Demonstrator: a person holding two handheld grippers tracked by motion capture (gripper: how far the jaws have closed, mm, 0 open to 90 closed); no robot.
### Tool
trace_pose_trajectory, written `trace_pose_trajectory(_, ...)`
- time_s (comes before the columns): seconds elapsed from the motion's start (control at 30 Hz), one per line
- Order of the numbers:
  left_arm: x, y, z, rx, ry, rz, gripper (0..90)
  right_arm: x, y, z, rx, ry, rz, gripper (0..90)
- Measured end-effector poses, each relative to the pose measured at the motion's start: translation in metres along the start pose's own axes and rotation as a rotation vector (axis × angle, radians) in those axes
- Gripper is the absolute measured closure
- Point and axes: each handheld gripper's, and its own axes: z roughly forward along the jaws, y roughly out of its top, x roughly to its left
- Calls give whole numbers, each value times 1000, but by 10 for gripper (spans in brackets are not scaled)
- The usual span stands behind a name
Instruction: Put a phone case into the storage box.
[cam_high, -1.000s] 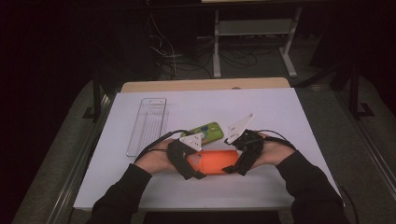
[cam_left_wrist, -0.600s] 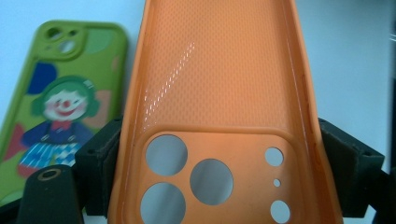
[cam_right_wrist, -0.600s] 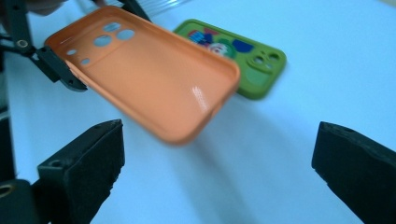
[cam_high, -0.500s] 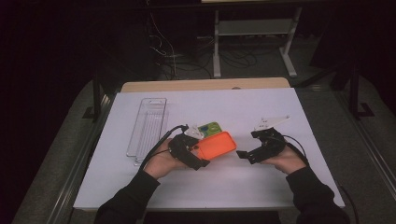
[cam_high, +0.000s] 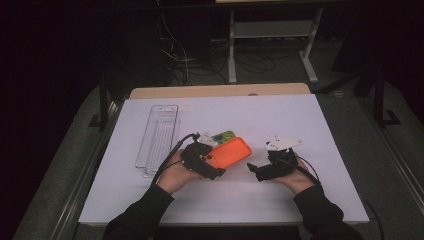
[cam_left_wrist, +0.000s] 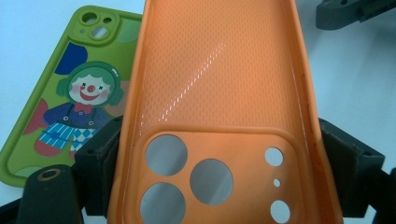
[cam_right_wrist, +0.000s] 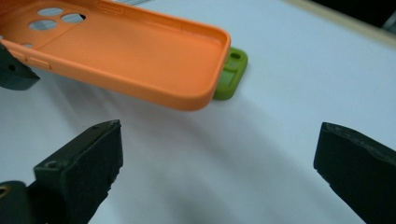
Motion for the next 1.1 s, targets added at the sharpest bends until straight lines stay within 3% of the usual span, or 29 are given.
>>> trace_pose_trajectory(0.13, 0, 0, -1, 3, 3, 4, 158, 5, 1, 1, -3, -43, -94, 7)
trace_pose_trajectory(0.17, 3, 0, -3, 28, 5, 39, 158, 6, 1, 1, -2, -44, -109, 7)
trace_pose_trajectory(0.2, 3, 0, -3, 27, 7, 40, 158, 8, 1, 1, -5, -52, -133, 7)
trace_pose_trajectory(0.27, 1, 0, -2, -2, 6, -3, 158, 12, 2, 1, -4, -73, -189, 7)
trace_pose_trajectory(0.4, 4, 0, -5, 30, 12, 40, 158, 19, 2, 2, -11, -123, -289, 7)
trace_pose_trajectory(0.67, 4, 0, -4, 19, 11, 36, 158, 28, 0, 4, -7, -214, -492, 7)
trace_pose_trajectory(0.8, 5, 0, -5, 36, 8, 54, 159, 33, 0, 4, -12, -258, -562, 7)
trace_pose_trajectory(0.83, 3, 0, -3, 6, 7, 19, 158, 34, 0, 5, -13, -271, -580, 7)
trace_pose_trajectory(1.03, 3, 0, -5, 0, 9, 14, 158, 41, -1, 6, -23, -325, -672, 8)
trace_pose_trajectory(1.1, 4, 0, -5, -5, 14, 22, 158, 43, -1, 6, -26, -347, -732, 8)
